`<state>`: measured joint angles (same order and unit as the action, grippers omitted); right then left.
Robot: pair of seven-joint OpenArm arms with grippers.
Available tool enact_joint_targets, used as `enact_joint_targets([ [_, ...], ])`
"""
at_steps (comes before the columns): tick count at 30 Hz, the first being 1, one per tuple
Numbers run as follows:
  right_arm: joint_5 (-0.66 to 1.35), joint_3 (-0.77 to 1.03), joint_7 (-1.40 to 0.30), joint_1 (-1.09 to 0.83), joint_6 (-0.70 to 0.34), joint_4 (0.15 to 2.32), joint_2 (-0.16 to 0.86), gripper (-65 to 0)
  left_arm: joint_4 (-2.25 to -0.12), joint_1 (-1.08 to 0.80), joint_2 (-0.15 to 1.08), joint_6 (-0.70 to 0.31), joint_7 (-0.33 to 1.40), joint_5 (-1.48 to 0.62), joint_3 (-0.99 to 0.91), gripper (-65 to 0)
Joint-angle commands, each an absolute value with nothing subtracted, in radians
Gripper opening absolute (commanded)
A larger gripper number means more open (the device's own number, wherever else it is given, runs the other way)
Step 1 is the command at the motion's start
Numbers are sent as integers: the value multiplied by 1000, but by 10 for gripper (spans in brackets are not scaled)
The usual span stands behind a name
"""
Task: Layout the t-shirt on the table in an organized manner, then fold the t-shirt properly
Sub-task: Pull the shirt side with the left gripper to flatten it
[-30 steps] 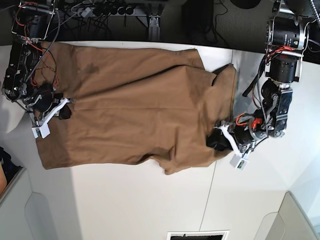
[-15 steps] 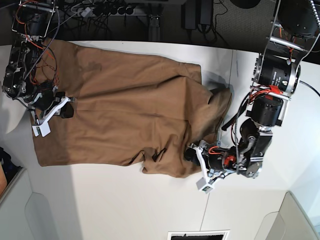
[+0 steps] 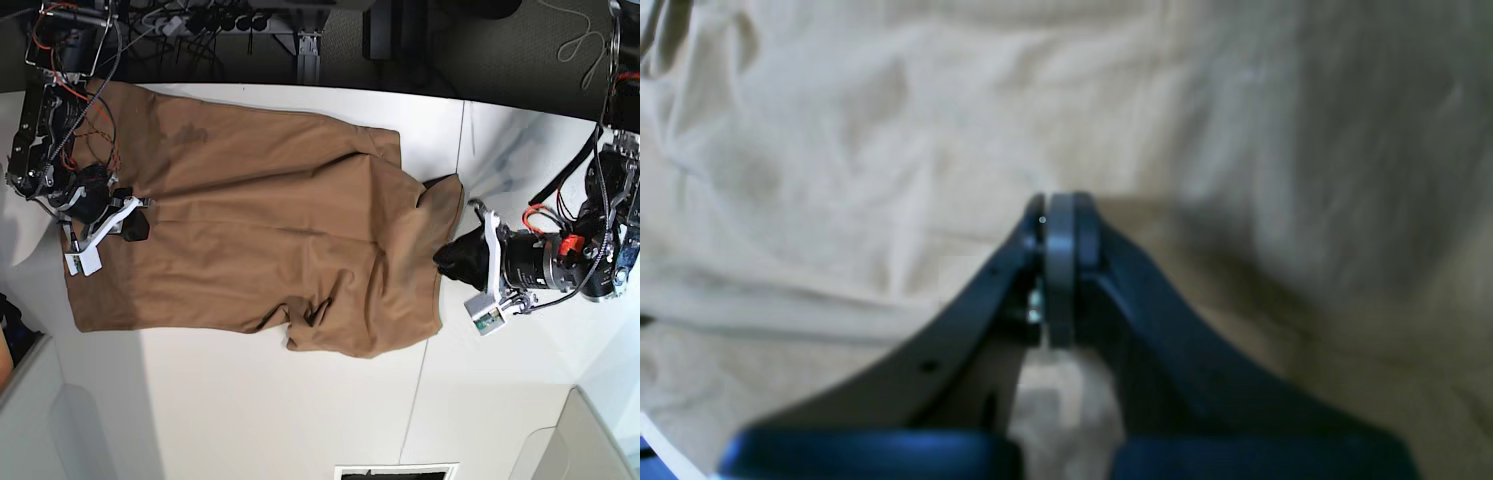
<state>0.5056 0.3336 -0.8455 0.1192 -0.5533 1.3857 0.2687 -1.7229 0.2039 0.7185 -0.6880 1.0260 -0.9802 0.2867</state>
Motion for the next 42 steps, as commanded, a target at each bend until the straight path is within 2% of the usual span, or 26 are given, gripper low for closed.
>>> enact_joint_targets([
  [1, 520, 338, -826, 138, -554, 1400, 285, -650, -1806, 183, 732, -698, 1003, -986, 280, -534],
  [5, 519, 338, -836, 138, -554, 1400, 285, -650, -1969, 14, 734, -698, 991, -892, 280, -534],
  [12, 487, 338, -837, 138, -554, 1400, 285, -650, -1979, -117, 703, -698, 914, -753, 280, -534],
  [20, 505, 338, -838, 138, -554, 1400, 286, -650, -1877, -149, 665, -698, 729, -546, 280, -534],
  [25, 505, 338, -838, 138, -554, 1400, 285, -650, -1822, -150, 599, -698, 714, -525, 280, -535],
  [31, 504, 338, -846, 138, -554, 1400, 285, -650, -1821, -139, 584, -698, 710, -523, 280, -536],
  [32, 504, 338, -846, 138, -554, 1400, 285, -650, -1821, -137, 584, -698, 708, -524, 280, -542],
  [37, 505, 338, -845, 138, -554, 1400, 285, -650, -1820, -134, 564, -698, 699, -521, 280, -650],
  [42, 505, 338, -846, 138, -554, 1400, 285, -650, -1819, -133, 531, -698, 699, -500, 280, -650],
])
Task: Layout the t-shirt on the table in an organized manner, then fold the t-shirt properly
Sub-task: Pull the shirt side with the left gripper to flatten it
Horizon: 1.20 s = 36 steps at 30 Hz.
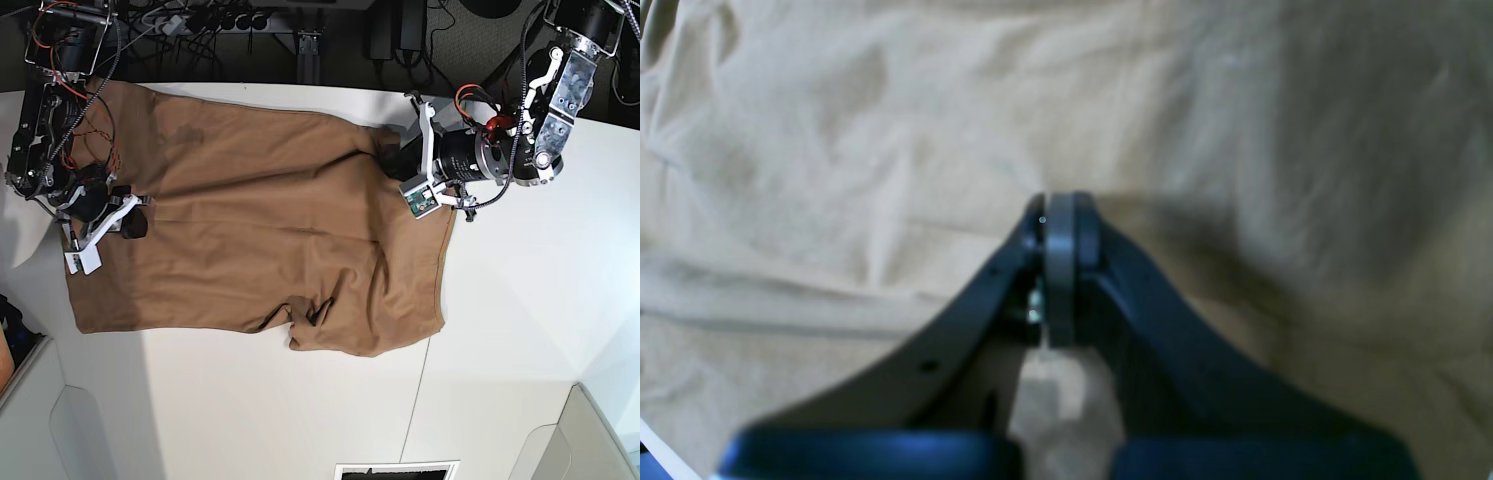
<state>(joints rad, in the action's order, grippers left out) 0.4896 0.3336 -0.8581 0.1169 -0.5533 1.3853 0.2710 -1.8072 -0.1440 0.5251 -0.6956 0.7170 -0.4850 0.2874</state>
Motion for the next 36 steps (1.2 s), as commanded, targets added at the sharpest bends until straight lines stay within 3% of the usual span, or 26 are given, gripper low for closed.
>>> enact_joint_targets([
  [1, 505, 338, -846, 138, -554, 1400, 285, -650, -1817, -133, 524, -698, 699, -488, 280, -650],
  [11, 504, 338, -846, 138, -554, 1400, 285, -650, -1723, -134, 496, -698, 701, -472, 281, -650],
  [16, 477, 338, -846, 135, -554, 1399, 285, -650, -1718, -134, 500, -698, 815, -467, 281, -650],
  [25, 459, 338, -810, 135, -554, 1277, 286, -650, -1718, -204, 663, -698, 865, -564, 281, -650],
  [36, 422, 338, -797, 135, -553, 1237, 323, -650, -1718, -311, 761, -698, 951, -674, 280, -650],
])
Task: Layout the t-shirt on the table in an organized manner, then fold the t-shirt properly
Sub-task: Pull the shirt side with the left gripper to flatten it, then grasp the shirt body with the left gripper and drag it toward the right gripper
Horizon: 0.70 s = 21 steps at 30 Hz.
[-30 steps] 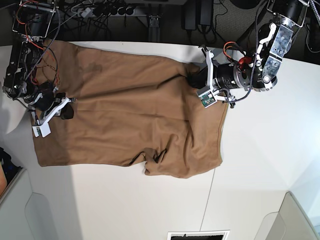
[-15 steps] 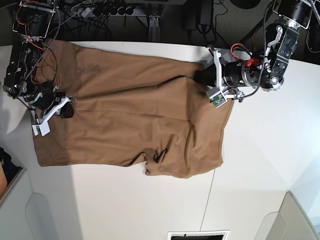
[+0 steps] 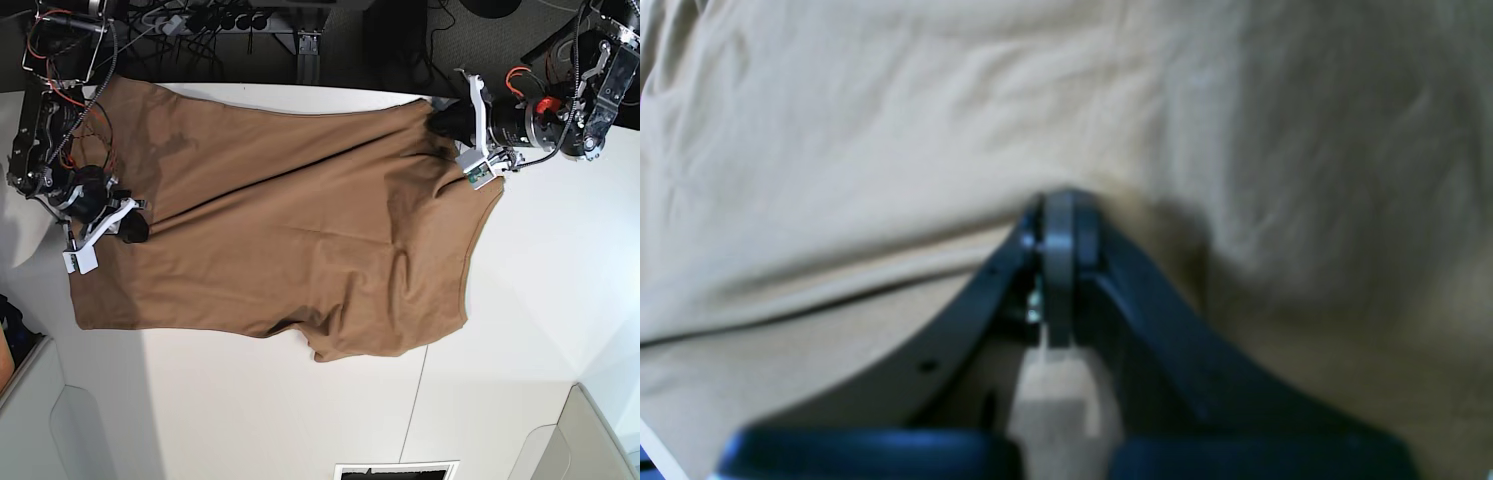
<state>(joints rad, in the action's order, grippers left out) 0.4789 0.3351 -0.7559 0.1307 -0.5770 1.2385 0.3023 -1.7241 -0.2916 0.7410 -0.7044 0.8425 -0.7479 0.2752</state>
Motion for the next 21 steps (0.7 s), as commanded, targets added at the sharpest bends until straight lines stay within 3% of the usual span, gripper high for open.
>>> enact_joint_targets([
  [1, 423, 338, -797, 135, -553, 1237, 330, -650, -1718, -325, 768, -698, 950, -675, 280, -650],
  [11, 472, 338, -795, 136, -546, 1237, 347, -650, -1738, -418, 757, -698, 992, -918, 280, -650],
  [21, 506, 338, -796, 141, -547, 1238, 346, -650, -1904, -345, 757, -698, 990, -932, 181, -650],
])
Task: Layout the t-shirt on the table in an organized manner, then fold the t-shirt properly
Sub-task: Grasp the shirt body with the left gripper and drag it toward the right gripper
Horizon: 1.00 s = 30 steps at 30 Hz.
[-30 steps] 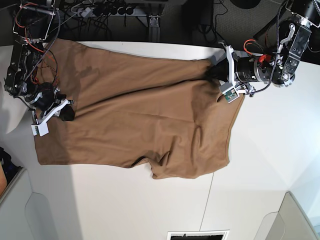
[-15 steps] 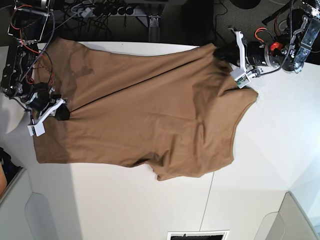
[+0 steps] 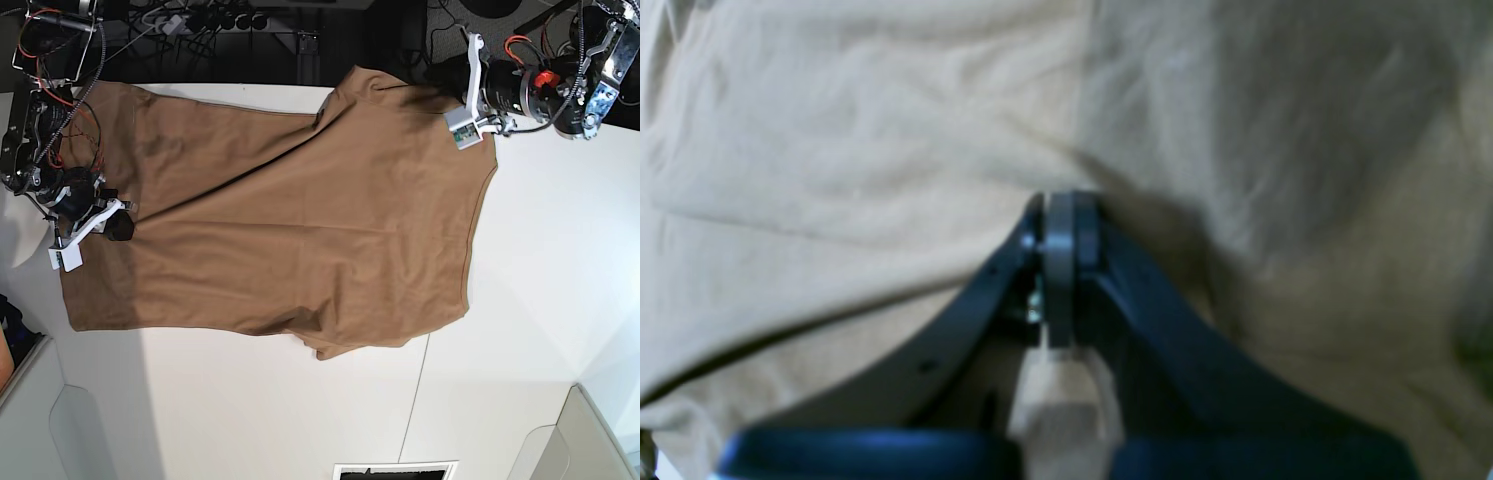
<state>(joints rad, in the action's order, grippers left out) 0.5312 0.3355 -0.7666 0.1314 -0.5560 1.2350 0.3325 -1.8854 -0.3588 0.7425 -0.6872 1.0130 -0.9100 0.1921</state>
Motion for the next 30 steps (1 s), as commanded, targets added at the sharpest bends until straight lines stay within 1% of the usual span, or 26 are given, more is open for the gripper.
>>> enact_joint_targets([
  [1, 514, 338, -796, 141, -547, 1238, 347, -650, -1918, -333, 757, -698, 973, -940, 154, -650],
  [5, 521, 338, -796, 143, -547, 1238, 347, -650, -1930, -277, 752, -698, 870, -926, 69, -650],
  [8, 541, 338, -796, 155, -547, 1238, 346, -650, -1892, -210, 733, -698, 841, -892, 60, -650],
  [12, 561, 338, -796, 195, -547, 1240, 347, -650, -1768, -130, 678, -698, 834, -893, 67, -650],
  [18, 553, 338, -795, 264, -546, 1240, 346, -650, -1560, -80, 573, -698, 835, -893, 67, -650],
  [25, 412, 338, -748, 307, -545, 1237, 346, -650, -1409, -58, 509, -698, 818, -892, 67, -650],
  [30, 369, 338, -751, 302, -546, 1215, 348, -650, -1253, 60, 475, -698, 786, -825, 67, -650],
])
